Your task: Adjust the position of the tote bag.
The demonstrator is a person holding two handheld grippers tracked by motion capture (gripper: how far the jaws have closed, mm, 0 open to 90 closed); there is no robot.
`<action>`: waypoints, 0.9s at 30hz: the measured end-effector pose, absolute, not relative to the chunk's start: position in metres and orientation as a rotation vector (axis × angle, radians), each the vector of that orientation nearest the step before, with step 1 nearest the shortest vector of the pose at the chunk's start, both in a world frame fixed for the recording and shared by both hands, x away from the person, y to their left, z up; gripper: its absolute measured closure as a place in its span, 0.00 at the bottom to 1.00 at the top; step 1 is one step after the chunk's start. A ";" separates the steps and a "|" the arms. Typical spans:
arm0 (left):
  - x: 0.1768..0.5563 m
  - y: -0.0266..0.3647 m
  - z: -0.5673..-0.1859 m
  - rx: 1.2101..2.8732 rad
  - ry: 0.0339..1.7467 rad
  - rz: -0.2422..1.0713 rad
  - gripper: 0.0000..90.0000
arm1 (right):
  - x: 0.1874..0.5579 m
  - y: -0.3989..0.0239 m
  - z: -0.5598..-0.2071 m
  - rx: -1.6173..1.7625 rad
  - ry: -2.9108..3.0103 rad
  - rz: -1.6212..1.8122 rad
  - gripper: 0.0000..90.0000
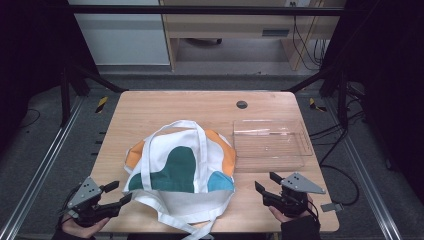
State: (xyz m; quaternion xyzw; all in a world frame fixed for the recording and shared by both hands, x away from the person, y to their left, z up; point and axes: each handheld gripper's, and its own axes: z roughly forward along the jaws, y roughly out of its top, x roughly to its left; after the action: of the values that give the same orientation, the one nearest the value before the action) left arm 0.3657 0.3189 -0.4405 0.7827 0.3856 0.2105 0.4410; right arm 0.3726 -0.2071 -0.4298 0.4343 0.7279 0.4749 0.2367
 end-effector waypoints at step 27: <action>0.372 0.305 -0.449 1.943 0.996 0.534 0.82 | 0.373 -0.140 -0.424 1.030 2.119 1.401 0.65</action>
State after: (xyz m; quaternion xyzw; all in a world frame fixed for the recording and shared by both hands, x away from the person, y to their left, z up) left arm 0.3722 0.3049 -0.4492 0.7796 0.3997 0.2143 0.4319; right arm 0.3726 -0.1398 -0.4239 0.3681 0.7577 0.5008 0.1989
